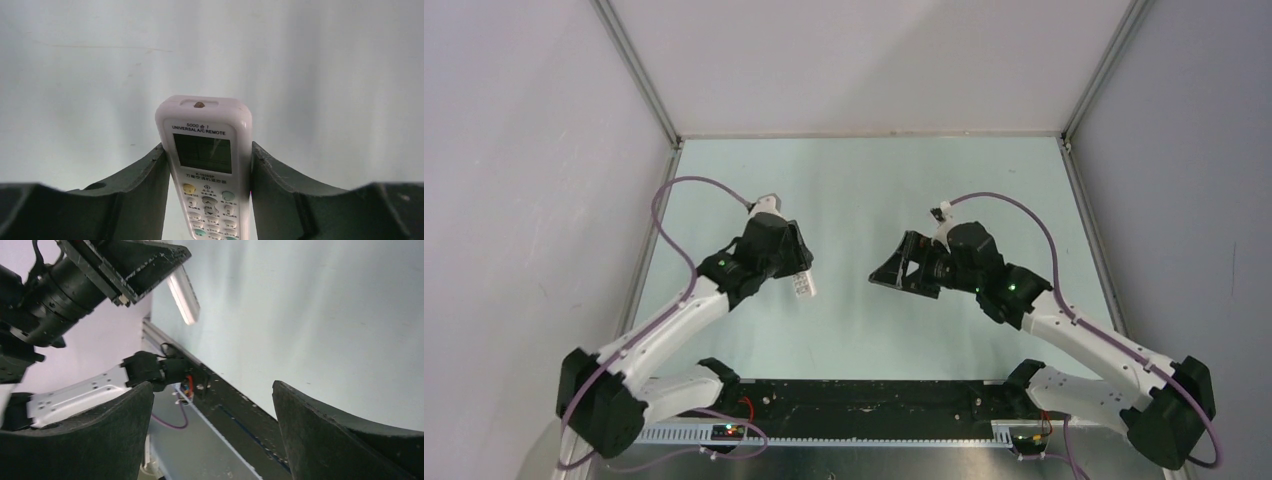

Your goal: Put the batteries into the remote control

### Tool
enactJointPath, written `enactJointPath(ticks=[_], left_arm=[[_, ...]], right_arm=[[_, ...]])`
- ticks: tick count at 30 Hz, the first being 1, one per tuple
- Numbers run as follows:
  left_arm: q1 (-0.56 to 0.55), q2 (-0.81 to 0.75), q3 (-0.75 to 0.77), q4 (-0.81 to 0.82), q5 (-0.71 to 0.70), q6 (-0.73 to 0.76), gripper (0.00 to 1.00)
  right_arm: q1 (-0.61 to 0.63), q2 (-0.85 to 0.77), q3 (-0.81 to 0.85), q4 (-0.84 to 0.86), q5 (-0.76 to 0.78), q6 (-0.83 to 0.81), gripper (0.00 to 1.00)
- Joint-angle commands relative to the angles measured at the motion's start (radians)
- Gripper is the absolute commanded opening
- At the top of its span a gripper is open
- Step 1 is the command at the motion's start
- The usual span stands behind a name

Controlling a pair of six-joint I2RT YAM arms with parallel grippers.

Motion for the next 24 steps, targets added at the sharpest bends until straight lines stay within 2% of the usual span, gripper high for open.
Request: enactJointPath(ticks=[1,4,11,20,24], left_arm=[[0.021,0.113,0.07,-0.035,-0.192,0.073,0.23],[0.029,0.227,0.087,-0.035,-0.196,0.094,0.23],[0.044,0.416,0.125,-0.032,-0.221,0.14,0.32],[0.06,0.53,0.139,-0.032,-0.233,0.14,0.4],[0.07,0.558,0.142,-0.032,-0.208,0.132,0.47]], right_arm=[[-0.001,-0.06,-0.029,-0.108,0.109,-0.056,0.92],[-0.001,-0.084,-0.042,-0.119,0.118,-0.06,0.92],[-0.006,-0.122,-0.063,-0.112,0.106,-0.049,0.92],[-0.022,-0.124,-0.084,-0.087,0.073,-0.027,0.92],[-0.023,-0.127,-0.089,-0.082,0.075,-0.014,0.91]])
